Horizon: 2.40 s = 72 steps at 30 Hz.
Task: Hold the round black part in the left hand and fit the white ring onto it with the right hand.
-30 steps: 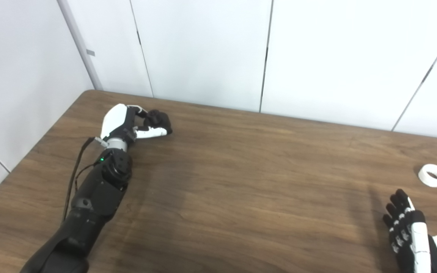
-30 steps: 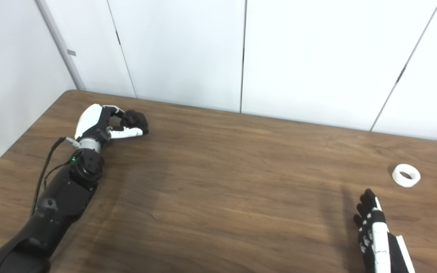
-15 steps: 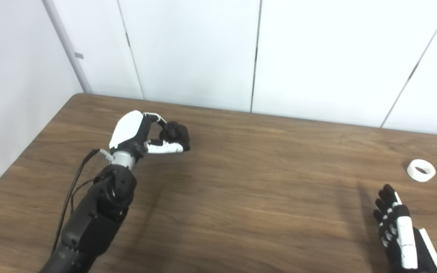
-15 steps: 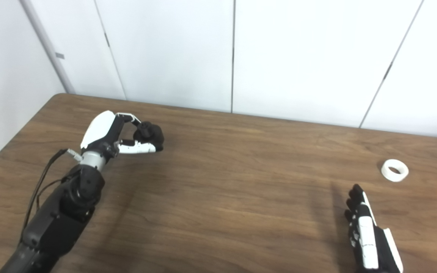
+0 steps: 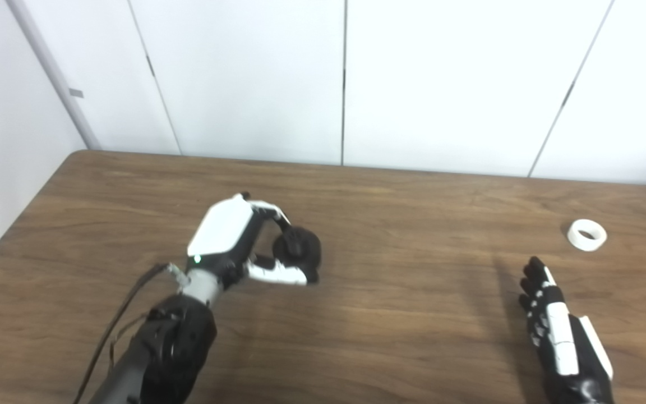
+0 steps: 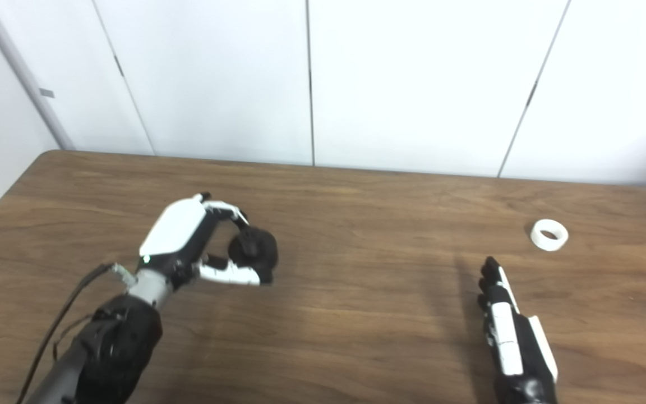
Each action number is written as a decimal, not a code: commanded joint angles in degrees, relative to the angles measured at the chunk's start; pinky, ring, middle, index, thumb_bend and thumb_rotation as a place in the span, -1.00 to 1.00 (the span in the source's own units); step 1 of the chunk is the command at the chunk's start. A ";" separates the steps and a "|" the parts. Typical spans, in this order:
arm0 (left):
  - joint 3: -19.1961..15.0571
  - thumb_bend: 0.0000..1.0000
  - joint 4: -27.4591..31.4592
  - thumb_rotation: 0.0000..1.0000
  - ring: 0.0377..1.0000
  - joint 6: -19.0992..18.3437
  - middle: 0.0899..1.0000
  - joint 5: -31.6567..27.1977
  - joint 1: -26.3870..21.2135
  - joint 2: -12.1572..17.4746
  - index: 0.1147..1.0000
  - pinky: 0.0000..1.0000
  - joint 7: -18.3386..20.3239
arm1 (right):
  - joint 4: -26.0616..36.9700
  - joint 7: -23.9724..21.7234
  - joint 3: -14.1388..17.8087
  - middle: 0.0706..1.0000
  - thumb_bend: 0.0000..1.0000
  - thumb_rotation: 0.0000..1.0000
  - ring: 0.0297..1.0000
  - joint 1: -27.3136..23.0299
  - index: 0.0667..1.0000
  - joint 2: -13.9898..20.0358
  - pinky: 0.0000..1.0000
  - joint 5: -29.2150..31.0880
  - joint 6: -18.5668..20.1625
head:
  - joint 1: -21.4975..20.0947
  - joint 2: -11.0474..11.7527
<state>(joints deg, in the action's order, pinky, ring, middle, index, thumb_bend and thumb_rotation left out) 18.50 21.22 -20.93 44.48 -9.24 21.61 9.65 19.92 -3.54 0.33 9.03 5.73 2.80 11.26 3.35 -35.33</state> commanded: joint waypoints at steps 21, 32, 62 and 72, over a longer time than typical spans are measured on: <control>9.13 0.05 2.26 -0.88 0.66 12.38 0.44 12.58 10.85 -9.60 -0.17 0.96 0.34 | 4.15 2.95 -3.49 0.96 0.24 1.00 1.00 0.08 0.97 -2.47 1.00 -3.66 0.83 | -7.09 -4.84; 9.98 0.05 -1.48 -0.88 0.69 16.21 0.46 13.93 13.34 -11.42 -0.17 1.00 -1.98 | 6.97 3.45 -3.83 0.95 0.26 1.00 1.00 -0.15 0.94 -2.53 1.00 -4.11 3.85 | -9.24 -7.18; 7.00 0.05 -3.95 -0.89 0.69 19.72 0.45 14.65 14.91 -10.84 -0.16 1.00 -5.57 | 10.52 -5.49 7.44 0.67 0.37 -0.42 0.76 -13.12 0.46 -0.89 0.80 -30.42 15.66 | -20.43 -10.54; 5.60 0.05 -3.85 -0.88 0.67 20.20 0.44 14.14 14.65 -9.48 -0.16 0.96 -4.26 | 5.94 -15.84 14.18 0.73 0.68 -0.60 0.82 -23.91 0.33 2.03 0.83 -44.87 15.64 | -24.98 -9.92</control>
<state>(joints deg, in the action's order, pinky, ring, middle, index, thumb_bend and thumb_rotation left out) 24.41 16.65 -0.88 58.21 5.53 11.42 4.77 25.35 -18.90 14.14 -12.77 6.65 -41.00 27.35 -21.53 -45.26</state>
